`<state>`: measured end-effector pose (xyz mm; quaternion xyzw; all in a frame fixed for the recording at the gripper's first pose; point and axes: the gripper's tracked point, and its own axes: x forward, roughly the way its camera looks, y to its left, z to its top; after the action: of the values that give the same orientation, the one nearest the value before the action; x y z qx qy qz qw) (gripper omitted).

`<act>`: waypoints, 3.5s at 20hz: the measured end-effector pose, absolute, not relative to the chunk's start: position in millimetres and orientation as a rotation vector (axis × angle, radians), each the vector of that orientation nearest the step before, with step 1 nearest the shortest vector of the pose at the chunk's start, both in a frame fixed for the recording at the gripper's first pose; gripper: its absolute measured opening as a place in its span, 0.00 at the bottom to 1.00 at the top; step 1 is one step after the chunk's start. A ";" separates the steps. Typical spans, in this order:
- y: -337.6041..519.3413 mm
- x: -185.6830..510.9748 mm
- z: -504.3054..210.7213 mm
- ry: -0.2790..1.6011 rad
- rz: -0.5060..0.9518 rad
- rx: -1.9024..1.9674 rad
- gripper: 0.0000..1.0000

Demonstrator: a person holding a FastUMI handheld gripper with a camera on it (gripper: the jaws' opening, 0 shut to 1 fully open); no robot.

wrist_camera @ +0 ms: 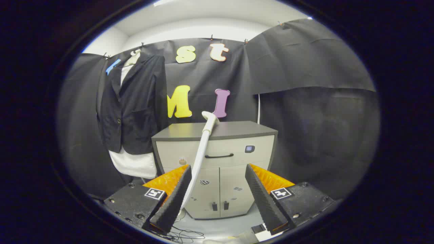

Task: Iron the clothes twice with a garment steamer, once on the left side and once on the right side.

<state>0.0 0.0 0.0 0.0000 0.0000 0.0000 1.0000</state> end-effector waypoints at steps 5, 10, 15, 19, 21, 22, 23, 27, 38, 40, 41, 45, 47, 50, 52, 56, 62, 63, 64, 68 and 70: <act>6.1 -17.4 15.8 -0.051 -0.011 -0.040 1.00; 14.6 -28.9 22.1 -0.050 -0.003 -0.020 1.00; 22.1 -27.5 21.2 -0.038 0.006 -0.011 1.00; 25.6 -23.4 27.2 -0.022 0.014 0.005 1.00; 24.4 -20.6 35.1 -0.022 0.015 0.015 1.00; 23.1 -19.0 41.3 -0.026 0.013 0.018 0.99; 20.7 -16.9 47.5 -0.031 0.007 0.019 0.99; 9.8 1.1 82.3 -0.046 -0.007 0.010 1.00; -4.0 137.4 183.1 -0.037 0.029 0.047 0.99; 2.7 167.5 192.9 -0.020 0.046 0.021 0.99; 5.8 183.4 196.7 -0.013 0.056 0.010 0.99; 20.6 245.1 201.3 0.041 0.095 -0.028 1.00; 27.7 273.4 193.0 0.088 0.120 -0.026 1.00; 34.4 311.4 173.3 0.157 0.133 -0.030 1.00; 34.4 331.9 156.9 0.205 0.136 -0.034 1.00; 34.8 367.4 125.6 0.311 0.142 -0.028 1.00; 36.7 401.8 96.6 0.433 0.164 -0.002 0.99; 39.3 403.5 90.7 0.453 0.178 0.007 0.98; 41.8 405.6 87.7 0.467 0.188 0.016 0.97; 46.6 409.8 78.8 0.508 0.215 0.029 0.85; 47.8 411.4 72.8 0.528 0.238 0.056 0.77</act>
<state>411.4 47.8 72.8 0.0277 0.2604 0.1175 0.9579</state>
